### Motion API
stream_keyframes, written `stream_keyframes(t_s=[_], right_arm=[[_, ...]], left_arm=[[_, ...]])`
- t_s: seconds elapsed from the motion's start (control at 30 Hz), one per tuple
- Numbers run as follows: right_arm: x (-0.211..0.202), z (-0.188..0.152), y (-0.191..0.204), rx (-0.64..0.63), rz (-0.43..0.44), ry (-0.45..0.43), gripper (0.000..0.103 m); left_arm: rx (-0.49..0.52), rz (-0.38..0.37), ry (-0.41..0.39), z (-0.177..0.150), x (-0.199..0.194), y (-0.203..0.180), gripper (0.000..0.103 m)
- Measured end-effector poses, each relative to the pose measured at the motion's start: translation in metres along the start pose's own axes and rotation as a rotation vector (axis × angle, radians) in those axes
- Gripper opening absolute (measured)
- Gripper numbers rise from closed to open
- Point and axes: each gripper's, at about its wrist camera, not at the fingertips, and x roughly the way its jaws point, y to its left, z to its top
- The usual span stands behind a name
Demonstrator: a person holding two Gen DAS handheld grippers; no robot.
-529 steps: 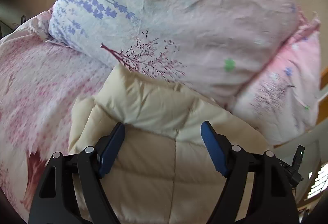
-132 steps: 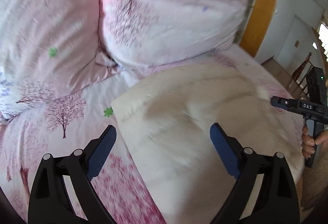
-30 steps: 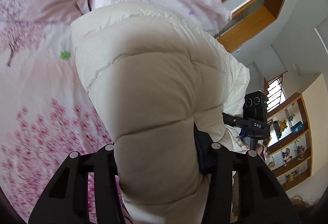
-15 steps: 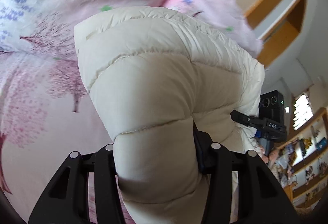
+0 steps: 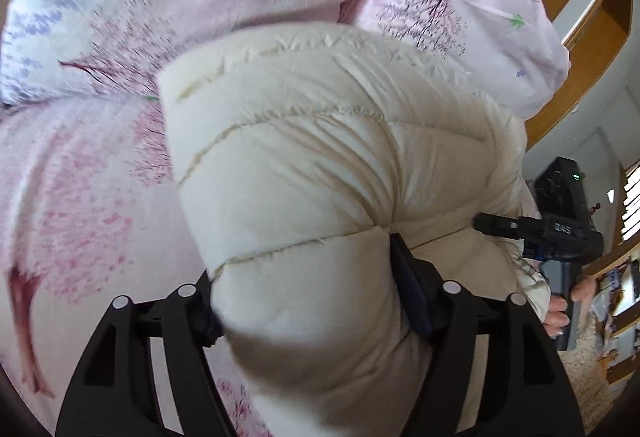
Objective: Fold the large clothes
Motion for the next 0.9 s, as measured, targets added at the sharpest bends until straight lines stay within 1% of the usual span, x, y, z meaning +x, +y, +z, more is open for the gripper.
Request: stream_keyframes(t_s=[0.07, 0.1, 0.13, 0.2, 0.23, 0.27, 0.3, 0.33, 0.4, 0.43, 0.47, 0.5, 0.53, 0.57, 0.6, 0.67, 0.77, 0.8, 0.83, 0.9], right_arm=[[-0.029, -0.012, 0.009, -0.062, -0.096, -0.112, 0.068], [-0.038, -0.009, 0.01, -0.088, -0.147, -0.168, 0.068], [-0.058, -0.02, 0.018, -0.144, -0.221, -0.265, 0.067], [-0.084, -0.045, 0.033, -0.25, -0.274, -0.386, 0.055], [-0.09, -0.059, 0.042, -0.314, -0.266, -0.4, 0.043], [-0.092, -0.07, 0.048, -0.364, -0.251, -0.391, 0.034], [-0.092, -0.074, 0.049, -0.396, -0.239, -0.379, 0.03], [-0.086, -0.08, 0.061, -0.43, -0.231, -0.36, 0.025], [-0.07, -0.107, 0.076, -0.472, -0.233, -0.325, 0.024], [-0.053, -0.122, 0.092, -0.482, -0.242, -0.308, 0.024], [-0.042, -0.131, 0.091, -0.484, -0.258, -0.291, 0.024], [-0.021, -0.147, 0.106, -0.482, -0.28, -0.277, 0.024], [-0.009, -0.149, 0.106, -0.471, -0.317, -0.255, 0.023], [0.0, -0.141, 0.111, -0.459, -0.337, -0.239, 0.022], [0.007, -0.141, 0.103, -0.444, -0.347, -0.226, 0.022], [0.02, -0.143, 0.099, -0.431, -0.347, -0.224, 0.022], [0.014, -0.141, 0.096, -0.411, -0.342, -0.206, 0.022], [0.01, -0.14, 0.1, -0.409, -0.338, -0.207, 0.022], [0.004, -0.134, 0.106, -0.405, -0.313, -0.222, 0.022], [-0.005, -0.102, 0.118, -0.384, -0.246, -0.279, 0.023]], left_arm=[[0.021, 0.052, -0.054, -0.003, -0.016, -0.004, 0.072], [0.044, 0.098, -0.1, -0.007, -0.029, -0.009, 0.072], [0.064, 0.126, -0.135, -0.011, -0.038, -0.013, 0.072], [0.123, 0.162, -0.205, -0.026, -0.06, -0.029, 0.072], [0.15, 0.162, -0.227, -0.032, -0.068, -0.039, 0.073], [0.172, 0.16, -0.243, -0.038, -0.073, -0.047, 0.074], [0.202, 0.157, -0.257, -0.048, -0.079, -0.059, 0.076], [0.23, 0.158, -0.263, -0.057, -0.081, -0.069, 0.077], [0.266, 0.153, -0.251, -0.071, -0.081, -0.08, 0.077], [0.278, 0.142, -0.234, -0.076, -0.077, -0.083, 0.077], [0.287, 0.133, -0.217, -0.08, -0.073, -0.085, 0.077], [0.298, 0.136, -0.2, -0.086, -0.067, -0.085, 0.077], [0.309, 0.149, -0.188, -0.09, -0.062, -0.087, 0.077], [0.318, 0.164, -0.173, -0.093, -0.055, -0.086, 0.077], [0.324, 0.172, -0.157, -0.095, -0.046, -0.084, 0.078], [0.325, 0.175, -0.147, -0.098, -0.037, -0.082, 0.078], [0.332, 0.183, -0.16, -0.102, -0.028, -0.081, 0.082], [0.335, 0.188, -0.172, -0.104, -0.026, -0.081, 0.085], [0.34, 0.196, -0.183, -0.105, -0.025, -0.081, 0.087], [0.351, 0.199, -0.201, -0.108, -0.026, -0.083, 0.09]])
